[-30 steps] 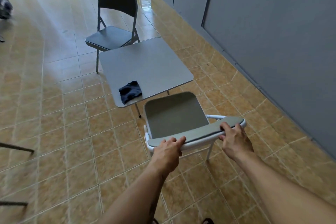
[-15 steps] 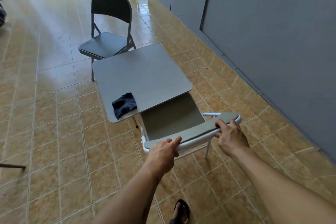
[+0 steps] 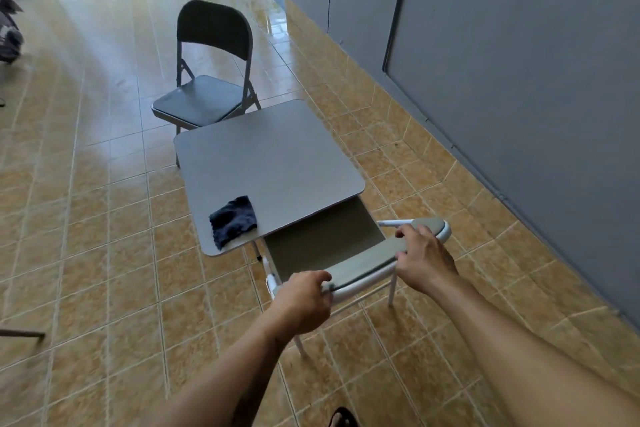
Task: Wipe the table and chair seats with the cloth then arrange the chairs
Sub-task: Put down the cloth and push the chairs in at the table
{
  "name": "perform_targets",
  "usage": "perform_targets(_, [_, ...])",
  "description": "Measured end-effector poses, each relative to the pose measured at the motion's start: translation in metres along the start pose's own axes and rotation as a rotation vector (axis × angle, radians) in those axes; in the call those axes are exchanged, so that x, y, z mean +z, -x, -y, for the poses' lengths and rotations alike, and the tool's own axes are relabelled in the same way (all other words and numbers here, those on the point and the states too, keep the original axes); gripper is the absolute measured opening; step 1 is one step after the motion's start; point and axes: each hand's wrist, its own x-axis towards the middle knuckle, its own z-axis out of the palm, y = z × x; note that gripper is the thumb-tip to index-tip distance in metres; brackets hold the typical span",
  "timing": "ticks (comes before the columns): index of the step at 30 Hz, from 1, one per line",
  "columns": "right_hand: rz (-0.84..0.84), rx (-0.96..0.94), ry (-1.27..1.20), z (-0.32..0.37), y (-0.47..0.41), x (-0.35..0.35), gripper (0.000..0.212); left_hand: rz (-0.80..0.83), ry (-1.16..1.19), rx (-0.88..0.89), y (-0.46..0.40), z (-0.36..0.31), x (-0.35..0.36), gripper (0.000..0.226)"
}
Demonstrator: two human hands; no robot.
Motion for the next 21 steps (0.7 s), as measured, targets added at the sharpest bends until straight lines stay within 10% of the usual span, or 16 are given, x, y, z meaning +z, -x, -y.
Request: perform_targets(21, [0.062, -0.466, -0.040, 0.371, -0.081, -0.008, 0.054, -0.468, 0.169, -0.147, 0.001, 0.176, -0.319, 0.036])
